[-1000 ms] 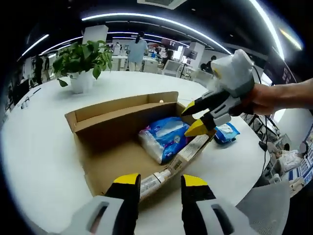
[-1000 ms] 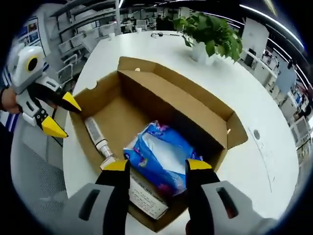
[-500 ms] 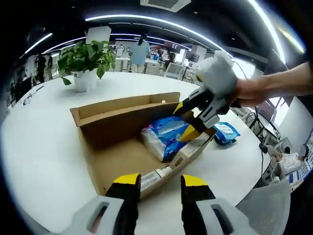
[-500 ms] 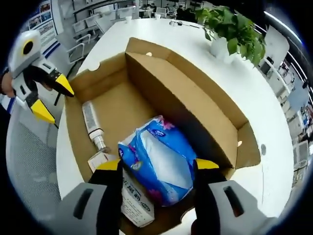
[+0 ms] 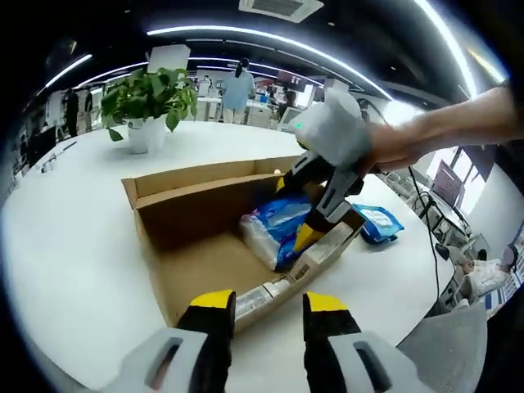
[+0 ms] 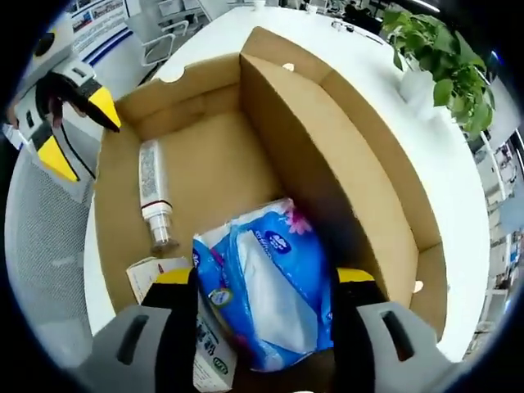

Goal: Operate the shoe box by opening the lid, removing the specified soft item, and placing it in the target area until the item is outside and the box remains undamaged.

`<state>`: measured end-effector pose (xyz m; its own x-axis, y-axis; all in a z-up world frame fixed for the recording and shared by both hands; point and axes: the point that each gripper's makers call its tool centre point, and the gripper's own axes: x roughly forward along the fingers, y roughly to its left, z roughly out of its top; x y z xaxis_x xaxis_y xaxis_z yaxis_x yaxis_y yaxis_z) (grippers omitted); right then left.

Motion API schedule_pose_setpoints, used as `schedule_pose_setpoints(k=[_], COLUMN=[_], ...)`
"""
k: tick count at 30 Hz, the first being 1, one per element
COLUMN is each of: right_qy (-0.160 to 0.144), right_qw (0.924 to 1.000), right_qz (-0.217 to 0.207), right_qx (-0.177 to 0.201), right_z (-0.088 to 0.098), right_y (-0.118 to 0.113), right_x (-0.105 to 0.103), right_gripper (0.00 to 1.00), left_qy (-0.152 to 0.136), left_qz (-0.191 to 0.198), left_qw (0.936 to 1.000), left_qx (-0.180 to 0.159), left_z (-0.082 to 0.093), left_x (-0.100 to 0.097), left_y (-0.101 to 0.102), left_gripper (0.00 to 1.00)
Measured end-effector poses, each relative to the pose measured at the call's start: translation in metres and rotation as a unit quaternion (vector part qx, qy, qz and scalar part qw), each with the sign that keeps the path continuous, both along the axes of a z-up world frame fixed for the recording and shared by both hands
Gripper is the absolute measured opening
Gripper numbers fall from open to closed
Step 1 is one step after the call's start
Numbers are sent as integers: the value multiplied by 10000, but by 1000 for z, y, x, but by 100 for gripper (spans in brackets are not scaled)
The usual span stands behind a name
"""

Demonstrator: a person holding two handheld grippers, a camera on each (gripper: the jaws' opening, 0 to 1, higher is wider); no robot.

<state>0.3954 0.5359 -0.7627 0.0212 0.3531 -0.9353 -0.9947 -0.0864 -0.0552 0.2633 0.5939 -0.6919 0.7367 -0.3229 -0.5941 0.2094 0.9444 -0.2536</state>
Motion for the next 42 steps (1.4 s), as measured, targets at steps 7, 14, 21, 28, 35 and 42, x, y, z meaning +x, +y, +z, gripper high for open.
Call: schedule_pose_setpoints(k=[7, 14, 21, 28, 35, 42], right_qy=[-31, -14, 86, 58, -17, -156], right_qw=[9983, 9971, 9981, 9994, 9989, 9992], right_qz=[496, 579, 459, 231, 399, 377], right_qx=[-300, -500, -409, -263, -237, -9], right_z=[-22, -33, -29, -22, -14, 4], right_y=[0, -3, -5, -2, -3, 4], right_x=[-2, -2, -7, -12, -19, -18], right_gripper=[59, 61, 55, 34, 31, 30], left_qy=[-55, -95, -100, -110, -148, -114], left_qz=[83, 156, 166, 141, 109, 52], left_qw=[9999, 9998, 9998, 9998, 9998, 9999], left_qx=[-20, 8, -32, -67, -70, -103], left_z=[5, 8, 8, 9, 14, 15], left_x=[0, -2, -3, -2, -1, -4], left_y=[7, 14, 12, 10, 10, 5], left_gripper=[33, 33, 33, 32, 33, 33])
